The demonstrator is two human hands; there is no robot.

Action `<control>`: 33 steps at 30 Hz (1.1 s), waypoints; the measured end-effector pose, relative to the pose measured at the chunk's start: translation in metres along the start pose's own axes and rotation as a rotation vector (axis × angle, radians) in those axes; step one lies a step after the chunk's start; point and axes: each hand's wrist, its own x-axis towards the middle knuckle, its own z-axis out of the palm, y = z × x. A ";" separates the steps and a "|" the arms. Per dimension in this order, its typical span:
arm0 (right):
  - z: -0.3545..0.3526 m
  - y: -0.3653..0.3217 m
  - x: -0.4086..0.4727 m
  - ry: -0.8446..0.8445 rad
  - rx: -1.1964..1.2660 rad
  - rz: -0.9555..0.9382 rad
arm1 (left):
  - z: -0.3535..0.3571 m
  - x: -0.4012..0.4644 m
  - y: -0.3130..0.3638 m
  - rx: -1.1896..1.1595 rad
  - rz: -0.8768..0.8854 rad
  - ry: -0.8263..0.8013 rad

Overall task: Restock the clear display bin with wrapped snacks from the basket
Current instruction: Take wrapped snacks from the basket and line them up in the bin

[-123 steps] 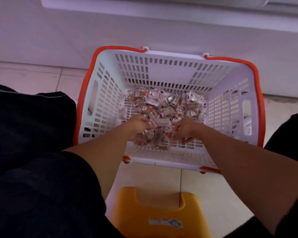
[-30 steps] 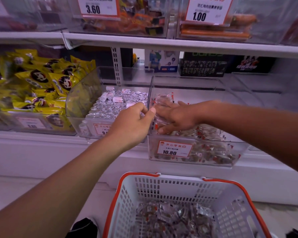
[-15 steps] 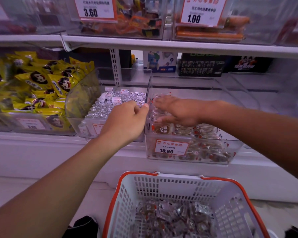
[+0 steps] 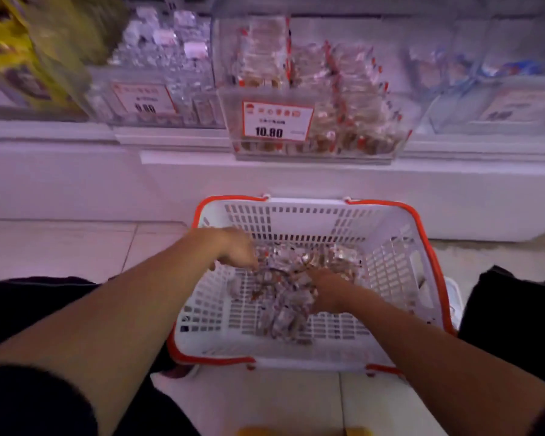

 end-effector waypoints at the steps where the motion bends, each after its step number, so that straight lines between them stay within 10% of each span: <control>1: 0.018 0.019 0.003 -0.023 0.001 0.078 | 0.022 0.016 0.000 -0.020 -0.011 -0.008; 5: 0.045 0.066 0.015 0.091 0.137 0.199 | 0.090 0.066 -0.002 -0.425 -0.111 -0.005; 9: 0.035 0.078 0.041 0.557 0.122 0.160 | 0.132 0.114 -0.015 -0.759 -0.353 0.215; 14: 0.024 0.089 0.088 0.404 0.155 0.342 | 0.148 0.170 -0.017 -1.086 -0.525 0.301; 18: 0.022 0.102 0.103 0.353 0.248 0.474 | 0.160 0.198 -0.013 -0.911 -0.668 0.379; 26: 0.041 0.086 0.104 0.470 0.098 0.328 | 0.176 0.205 0.000 -1.154 -0.525 0.552; 33: 0.051 0.067 0.099 0.497 0.644 0.270 | 0.178 0.201 0.007 -1.395 -0.492 0.525</control>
